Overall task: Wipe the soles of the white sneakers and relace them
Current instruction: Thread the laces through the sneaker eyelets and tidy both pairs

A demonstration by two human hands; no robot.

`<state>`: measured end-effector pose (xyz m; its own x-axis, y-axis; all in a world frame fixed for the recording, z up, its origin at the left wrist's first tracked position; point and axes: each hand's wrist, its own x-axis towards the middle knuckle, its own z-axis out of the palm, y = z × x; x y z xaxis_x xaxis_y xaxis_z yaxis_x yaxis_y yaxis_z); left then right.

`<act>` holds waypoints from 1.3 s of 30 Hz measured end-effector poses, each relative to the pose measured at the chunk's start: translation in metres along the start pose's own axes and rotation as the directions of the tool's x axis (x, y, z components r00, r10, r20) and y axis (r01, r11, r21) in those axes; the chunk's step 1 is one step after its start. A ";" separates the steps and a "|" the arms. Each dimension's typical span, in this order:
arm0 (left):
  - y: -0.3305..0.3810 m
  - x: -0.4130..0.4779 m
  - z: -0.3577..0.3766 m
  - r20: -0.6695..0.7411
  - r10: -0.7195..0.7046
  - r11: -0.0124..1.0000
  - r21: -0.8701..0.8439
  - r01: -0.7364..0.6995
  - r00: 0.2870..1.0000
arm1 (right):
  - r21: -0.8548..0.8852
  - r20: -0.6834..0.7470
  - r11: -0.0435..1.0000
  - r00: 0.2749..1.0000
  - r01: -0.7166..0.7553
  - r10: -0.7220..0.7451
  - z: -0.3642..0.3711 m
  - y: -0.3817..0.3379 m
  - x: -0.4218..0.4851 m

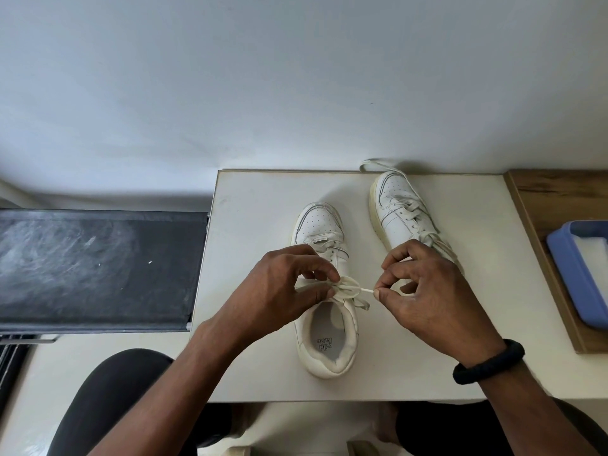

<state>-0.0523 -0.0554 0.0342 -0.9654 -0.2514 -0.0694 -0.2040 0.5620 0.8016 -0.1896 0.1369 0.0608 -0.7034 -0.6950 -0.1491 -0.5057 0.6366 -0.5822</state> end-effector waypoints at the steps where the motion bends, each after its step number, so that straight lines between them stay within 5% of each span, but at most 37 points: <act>1: 0.000 0.000 0.000 0.001 -0.002 1.000 -0.002 0.002 1.000 | -0.007 -0.002 1.000 1.000 -0.009 0.009 -0.001 0.001 0.000; 13: -0.002 0.000 0.000 -0.003 -0.009 1.000 -0.001 0.009 1.000 | -0.319 0.012 0.948 1.000 -0.009 0.014 -0.013 0.002 -0.005; 26: -0.002 0.000 -0.002 0.010 -0.018 1.000 -0.010 0.018 1.000 | -0.537 0.060 0.832 0.978 -0.137 0.200 -0.010 -0.023 -0.010; 32: -0.009 -0.002 -0.010 0.067 -0.006 0.999 -0.039 0.008 0.998 | -0.522 0.060 0.846 0.985 -0.108 0.163 -0.006 -0.020 -0.010; 36: -0.020 -0.004 -0.016 0.105 -0.081 0.997 0.011 0.081 0.991 | -0.221 0.011 0.974 0.999 0.049 -0.048 0.007 -0.024 -0.007; 39: -0.021 -0.003 -0.012 0.049 -0.085 0.996 0.031 0.083 0.995 | -0.066 0.123 0.993 0.988 0.100 -0.092 0.026 -0.030 -0.006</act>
<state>-0.0432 -0.0760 0.0250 -0.9514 -0.2594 -0.1661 -0.2887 0.5631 0.7743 -0.1571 0.1137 0.0587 -0.5874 -0.7861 -0.1923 -0.6056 0.5846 -0.5400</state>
